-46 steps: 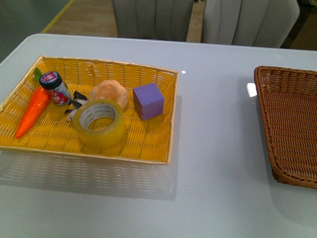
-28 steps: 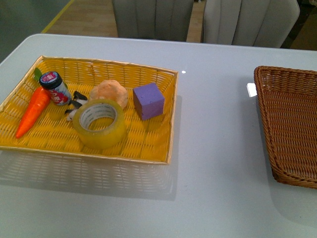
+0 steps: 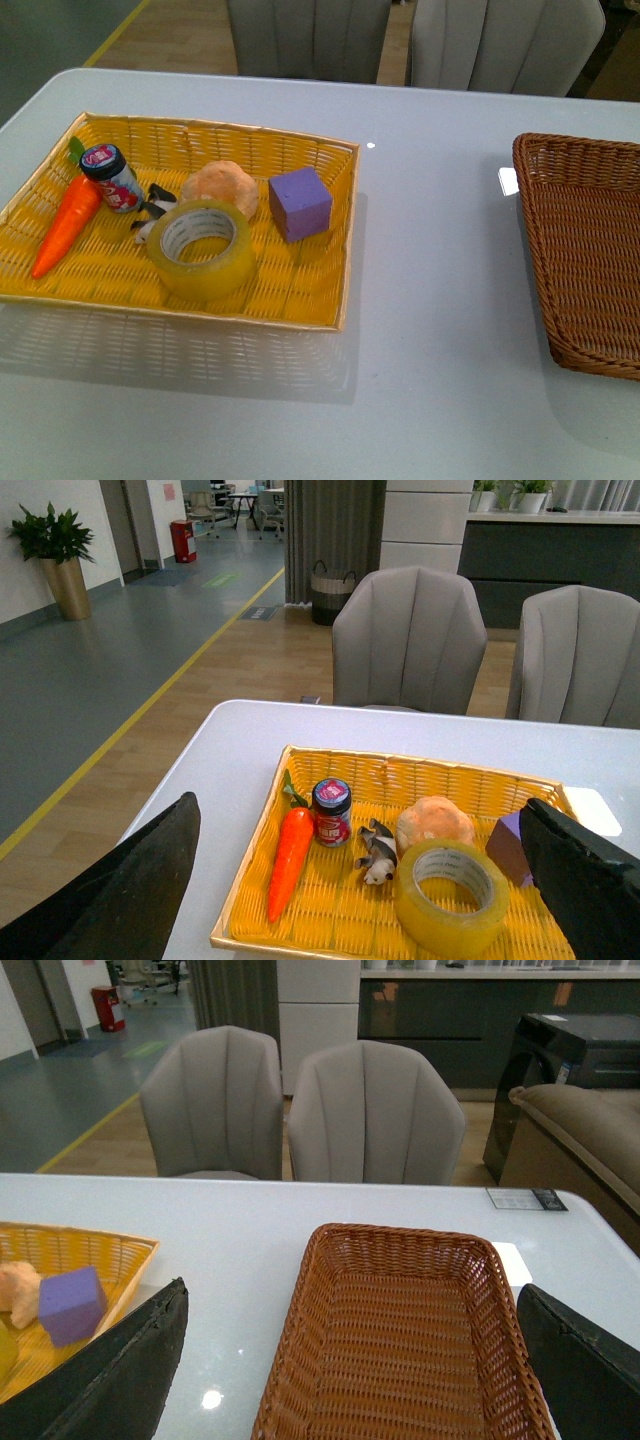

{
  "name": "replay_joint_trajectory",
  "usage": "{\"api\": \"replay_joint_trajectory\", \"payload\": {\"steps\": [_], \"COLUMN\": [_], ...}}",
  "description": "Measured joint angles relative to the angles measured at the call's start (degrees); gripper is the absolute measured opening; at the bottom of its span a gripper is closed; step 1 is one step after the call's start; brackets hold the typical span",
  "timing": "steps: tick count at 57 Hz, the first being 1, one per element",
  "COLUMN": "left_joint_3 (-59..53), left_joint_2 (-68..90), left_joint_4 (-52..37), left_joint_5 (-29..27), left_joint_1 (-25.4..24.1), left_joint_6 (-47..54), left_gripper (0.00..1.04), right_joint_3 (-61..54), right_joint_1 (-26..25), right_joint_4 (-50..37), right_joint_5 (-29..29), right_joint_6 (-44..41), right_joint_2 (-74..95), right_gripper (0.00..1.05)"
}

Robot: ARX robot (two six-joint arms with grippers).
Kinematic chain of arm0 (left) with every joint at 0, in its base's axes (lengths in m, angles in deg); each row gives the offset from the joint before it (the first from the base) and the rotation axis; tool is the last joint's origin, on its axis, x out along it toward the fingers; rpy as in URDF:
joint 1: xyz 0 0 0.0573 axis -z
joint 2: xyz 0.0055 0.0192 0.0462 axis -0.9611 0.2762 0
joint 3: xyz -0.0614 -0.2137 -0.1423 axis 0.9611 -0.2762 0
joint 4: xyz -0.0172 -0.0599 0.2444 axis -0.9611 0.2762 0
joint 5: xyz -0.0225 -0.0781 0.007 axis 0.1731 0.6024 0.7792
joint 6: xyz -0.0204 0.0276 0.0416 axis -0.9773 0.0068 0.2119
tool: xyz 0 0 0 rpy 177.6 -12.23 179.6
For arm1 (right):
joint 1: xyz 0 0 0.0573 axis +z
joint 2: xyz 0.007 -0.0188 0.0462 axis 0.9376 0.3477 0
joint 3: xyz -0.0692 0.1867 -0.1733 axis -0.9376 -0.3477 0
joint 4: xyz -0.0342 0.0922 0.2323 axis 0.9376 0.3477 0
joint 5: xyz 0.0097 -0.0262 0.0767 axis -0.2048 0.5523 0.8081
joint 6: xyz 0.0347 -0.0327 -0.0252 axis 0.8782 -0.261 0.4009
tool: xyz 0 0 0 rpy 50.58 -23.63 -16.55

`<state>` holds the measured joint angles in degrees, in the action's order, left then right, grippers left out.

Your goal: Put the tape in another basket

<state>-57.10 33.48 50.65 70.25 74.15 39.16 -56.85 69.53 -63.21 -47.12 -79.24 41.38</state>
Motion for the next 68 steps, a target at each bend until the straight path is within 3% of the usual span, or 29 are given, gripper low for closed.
{"api": "replay_joint_trajectory", "payload": {"steps": [11, 17, 20, 31, 45, 51, 61, 68], "left_joint_3": [0.0, 0.0, 0.0, 0.0, 0.0, 0.0, 0.0, 0.0], "left_joint_2": [0.0, 0.0, 0.0, 0.0, 0.0, 0.0, 0.0, 0.0], "left_joint_4": [0.0, 0.0, 0.0, 0.0, 0.0, 0.0, 0.0, 0.0], "left_joint_5": [0.0, 0.0, 0.0, 0.0, 0.0, 0.0, 0.0, 0.0], "left_joint_1": [0.0, 0.0, 0.0, 0.0, 0.0, 0.0, 0.0, 0.0], "left_joint_6": [0.0, 0.0, 0.0, 0.0, 0.0, 0.0, 0.0, 0.0], "left_gripper": [0.96, 0.96, 0.96, 0.96, 0.96, 0.96, 0.96, 0.96], "right_joint_3": [0.0, 9.9, 12.7, 20.1, 32.3, 39.0, 53.1, 57.2], "right_joint_1": [0.0, -6.5, -9.5, -18.9, -24.8, -25.7, -26.9, -26.8], "right_joint_4": [0.0, 21.6, 23.4, 7.8, -15.2, -17.9, -14.2, -13.1], "right_joint_5": [0.0, 14.3, 16.7, 18.7, 14.0, 11.6, 11.2, 10.4], "right_joint_6": [0.0, 0.5, 0.2, -3.4, -9.9, -11.9, -14.5, -14.7], "right_joint_2": [0.0, 17.0, 25.1, 47.4, 82.0, 94.7, 117.3, 122.4], "right_gripper": [0.96, 0.96, 0.96, 0.96, 0.96, 0.96, 0.96, 0.96]}}
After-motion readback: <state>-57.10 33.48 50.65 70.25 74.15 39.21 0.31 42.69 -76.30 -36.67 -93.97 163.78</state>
